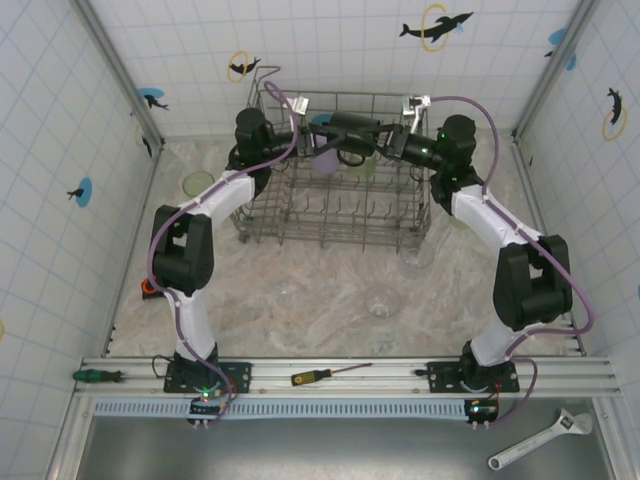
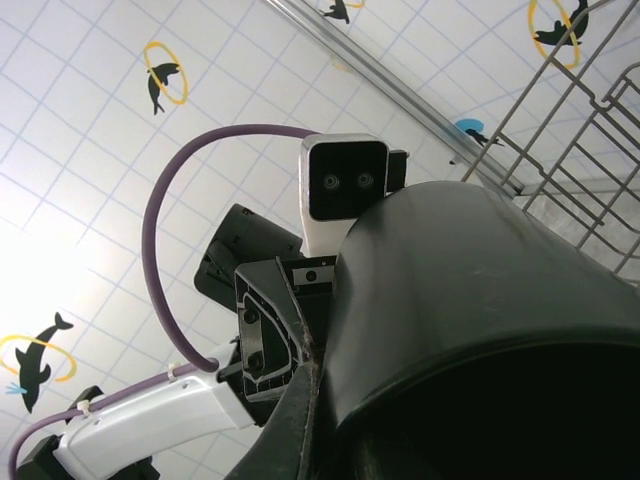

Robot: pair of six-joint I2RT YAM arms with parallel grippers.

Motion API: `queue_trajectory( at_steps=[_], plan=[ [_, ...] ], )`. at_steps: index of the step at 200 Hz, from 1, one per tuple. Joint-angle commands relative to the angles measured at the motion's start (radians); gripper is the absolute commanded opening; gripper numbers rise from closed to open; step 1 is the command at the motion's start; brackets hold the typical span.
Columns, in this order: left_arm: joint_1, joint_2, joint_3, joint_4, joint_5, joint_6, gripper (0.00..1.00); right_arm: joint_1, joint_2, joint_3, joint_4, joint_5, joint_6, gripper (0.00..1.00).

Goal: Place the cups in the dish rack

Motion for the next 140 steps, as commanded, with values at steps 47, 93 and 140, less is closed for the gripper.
queue_trajectory(
  at_steps=[47, 93, 140],
  plan=[
    [0.008, 0.033, 0.025, 0.227, 0.102, -0.152, 0.93, 0.004, 0.038, 0.022, 0.216, -0.044, 0.09, 0.0],
    [0.01, 0.047, 0.035, 0.239, 0.108, -0.159, 0.95, 0.003, 0.07, 0.027, 0.238, -0.071, 0.128, 0.0],
    [0.026, 0.1, 0.049, 0.542, 0.102, -0.412, 0.96, 0.001, 0.059, 0.003, 0.195, -0.076, 0.089, 0.0]
  ],
)
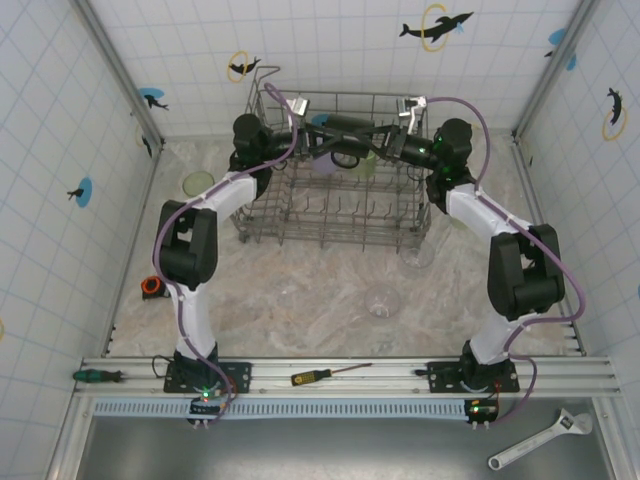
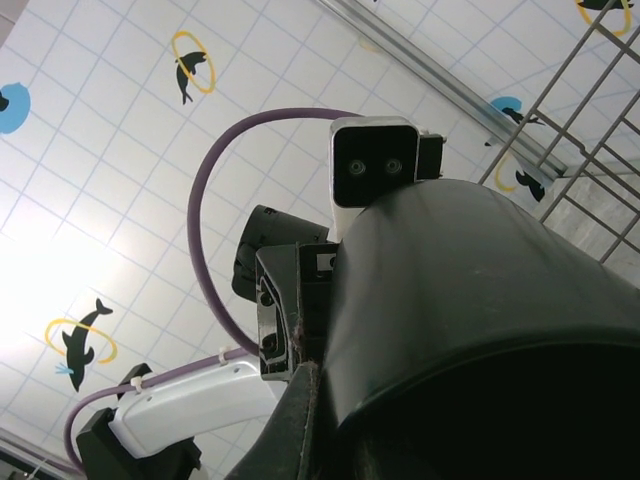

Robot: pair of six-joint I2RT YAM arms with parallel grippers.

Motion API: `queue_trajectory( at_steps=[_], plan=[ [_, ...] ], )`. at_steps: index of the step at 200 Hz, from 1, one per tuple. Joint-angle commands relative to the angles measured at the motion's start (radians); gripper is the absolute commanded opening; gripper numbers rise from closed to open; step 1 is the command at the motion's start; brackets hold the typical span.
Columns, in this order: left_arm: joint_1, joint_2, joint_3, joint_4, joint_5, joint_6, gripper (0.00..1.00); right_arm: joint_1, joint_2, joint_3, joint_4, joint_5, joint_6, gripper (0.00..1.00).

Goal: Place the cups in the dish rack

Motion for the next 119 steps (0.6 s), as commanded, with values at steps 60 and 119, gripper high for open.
queue_trajectory(
  at_steps=[60, 119],
  plan=[
    [0.012, 0.105, 0.113, 0.513, 0.012, -0.386, 0.92, 0.006, -0.002, 0.007, 0.051, -0.026, -0.012, 0.0],
    [0.011, 0.097, 0.094, 0.527, 0.005, -0.389, 0.84, 0.016, 0.017, 0.023, 0.036, -0.025, -0.011, 0.0]
  ],
)
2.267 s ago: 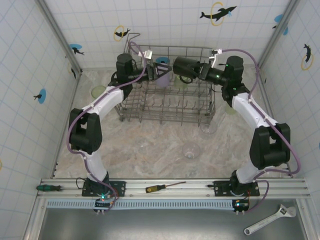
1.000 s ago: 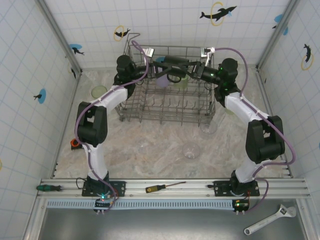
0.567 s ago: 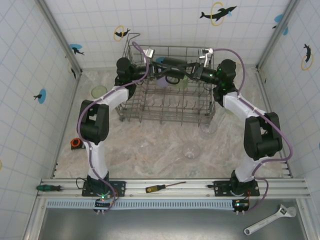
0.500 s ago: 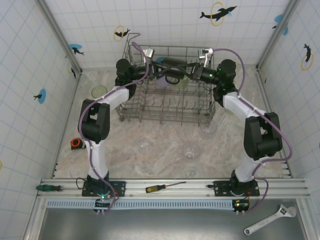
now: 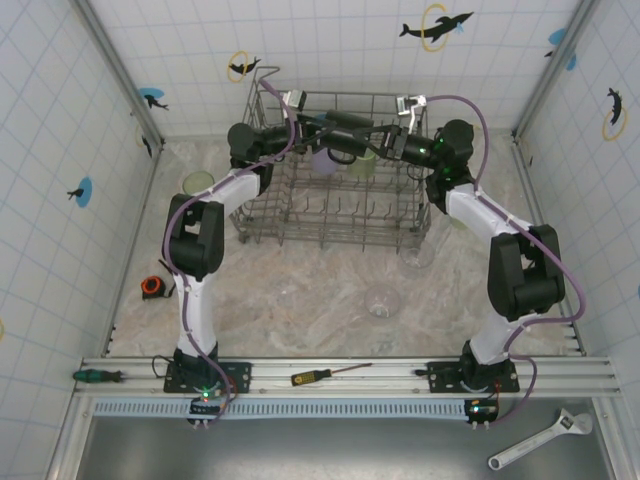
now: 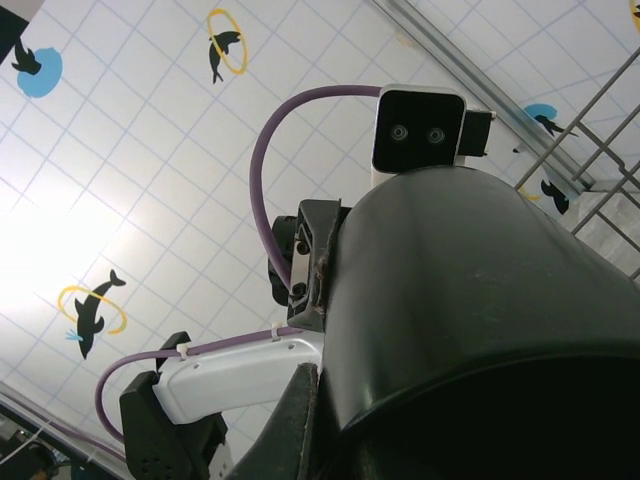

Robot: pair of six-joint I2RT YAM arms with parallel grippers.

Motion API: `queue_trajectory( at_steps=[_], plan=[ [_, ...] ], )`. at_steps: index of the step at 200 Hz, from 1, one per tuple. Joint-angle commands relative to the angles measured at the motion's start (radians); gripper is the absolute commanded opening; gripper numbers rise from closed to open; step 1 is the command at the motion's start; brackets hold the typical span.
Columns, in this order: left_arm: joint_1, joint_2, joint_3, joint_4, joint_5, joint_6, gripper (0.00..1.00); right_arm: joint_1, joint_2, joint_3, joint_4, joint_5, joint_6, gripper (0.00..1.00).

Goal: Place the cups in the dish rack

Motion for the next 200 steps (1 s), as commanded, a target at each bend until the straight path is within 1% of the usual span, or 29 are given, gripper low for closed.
queue_trajectory(
  at_steps=[1, 32, 46, 53, 64, 98, 106, 115, 129, 146, 153, 168, 178, 191, 200],
  plan=[
    [-0.003, -0.003, 0.007, 0.171, -0.011, -0.017, 0.84, 0.013, 0.018, 0.023, -0.03, 0.008, 0.001, 0.0],
    [-0.003, -0.016, -0.034, 0.18, -0.012, -0.005, 0.88, 0.028, 0.038, 0.044, -0.05, 0.011, -0.008, 0.0],
    [-0.003, -0.024, -0.05, 0.176, -0.02, 0.009, 0.87, 0.034, 0.045, 0.056, -0.071, 0.012, -0.021, 0.0],
    [-0.003, -0.027, -0.058, 0.173, -0.022, 0.018, 0.83, 0.038, 0.045, 0.06, -0.086, 0.014, -0.032, 0.0],
    [-0.003, -0.034, -0.067, 0.164, -0.023, 0.033, 0.75, 0.042, 0.047, 0.066, -0.11, 0.015, -0.048, 0.0],
    [-0.003, -0.055, -0.116, 0.131, -0.038, 0.091, 0.38, 0.046, 0.042, 0.062, -0.184, 0.028, -0.098, 0.0],
    [-0.003, -0.061, -0.13, 0.129, -0.045, 0.103, 0.31, 0.046, 0.043, 0.061, -0.192, 0.03, -0.103, 0.0],
    [-0.003, -0.067, -0.142, 0.126, -0.053, 0.118, 0.25, 0.045, 0.044, 0.062, -0.2, 0.033, -0.108, 0.0],
    [-0.003, -0.075, -0.15, 0.088, -0.067, 0.161, 0.21, 0.042, 0.045, 0.06, -0.204, 0.04, -0.11, 0.0],
    [-0.003, -0.076, -0.124, 0.004, -0.075, 0.222, 0.16, 0.034, 0.045, 0.063, -0.21, 0.053, -0.11, 0.0],
    [-0.003, -0.072, -0.105, -0.032, -0.076, 0.248, 0.13, 0.032, 0.045, 0.062, -0.215, 0.059, -0.111, 0.04],
    [-0.002, -0.064, -0.065, -0.088, -0.081, 0.282, 0.1, 0.027, 0.043, 0.062, -0.213, 0.062, -0.116, 0.07],
    [-0.002, -0.055, -0.038, -0.109, -0.086, 0.293, 0.08, 0.025, 0.04, 0.062, -0.226, 0.072, -0.125, 0.14],
    [-0.002, -0.042, -0.007, -0.12, -0.097, 0.295, 0.03, 0.021, 0.037, 0.063, -0.241, 0.08, -0.141, 0.18],
    [-0.003, -0.033, 0.013, -0.128, -0.104, 0.298, 0.01, 0.016, 0.034, 0.064, -0.255, 0.088, -0.152, 0.21]
  ],
)
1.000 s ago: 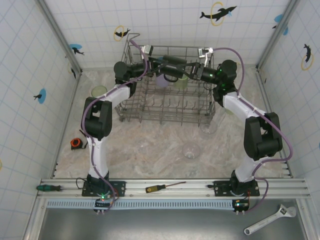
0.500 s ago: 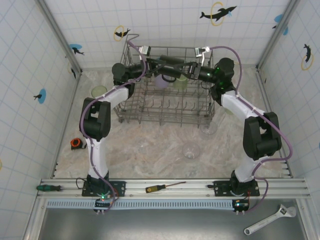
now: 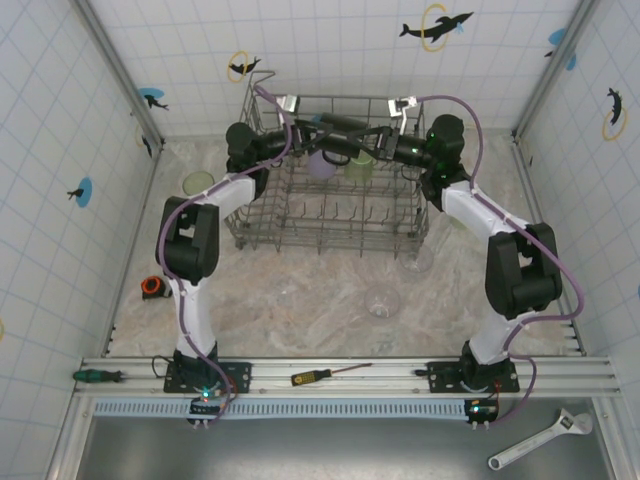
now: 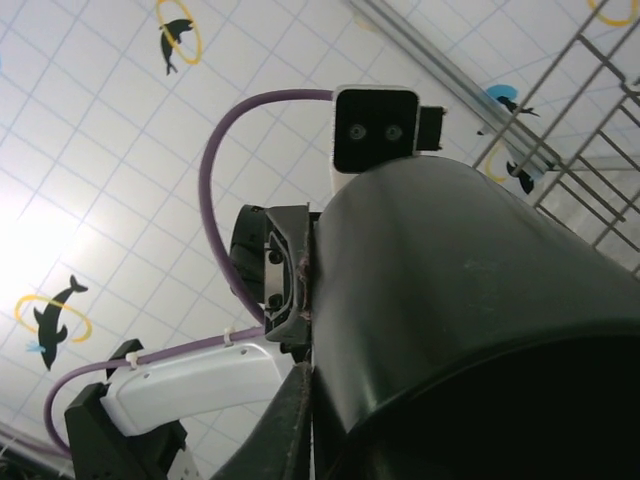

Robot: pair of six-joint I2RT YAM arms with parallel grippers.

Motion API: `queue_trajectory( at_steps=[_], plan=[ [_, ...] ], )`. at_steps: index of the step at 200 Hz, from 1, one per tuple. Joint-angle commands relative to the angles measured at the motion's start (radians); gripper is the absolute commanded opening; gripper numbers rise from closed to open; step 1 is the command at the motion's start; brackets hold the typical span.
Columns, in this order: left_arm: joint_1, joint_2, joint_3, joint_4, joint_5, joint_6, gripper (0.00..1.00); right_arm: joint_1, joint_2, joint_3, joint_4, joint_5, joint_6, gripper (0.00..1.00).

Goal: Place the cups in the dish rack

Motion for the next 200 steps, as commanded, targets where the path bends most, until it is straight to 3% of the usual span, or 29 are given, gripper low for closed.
queue_trajectory(
  at_steps=[1, 42, 96, 144, 200],
  plan=[
    [-0.015, 0.015, 0.092, 0.022, -0.044, 0.074, 0.01, -0.008, 0.017, 0.023, -0.073, 0.046, -0.039, 0.21],
    [-0.014, 0.057, 0.183, -0.043, -0.073, 0.109, 0.0, -0.029, 0.002, 0.021, -0.12, 0.075, -0.089, 0.29],
    [-0.014, 0.115, 0.371, -0.197, -0.109, 0.185, 0.0, -0.089, -0.028, -0.005, -0.14, 0.11, -0.116, 0.64],
    [-0.014, 0.055, 0.451, -0.601, -0.18, 0.5, 0.0, -0.139, -0.064, -0.002, -0.258, 0.146, -0.199, 0.72],
    [-0.014, -0.116, 0.383, -1.056, -0.343, 0.851, 0.0, -0.14, -0.117, 0.026, -0.568, 0.256, -0.403, 0.78]
  ],
)
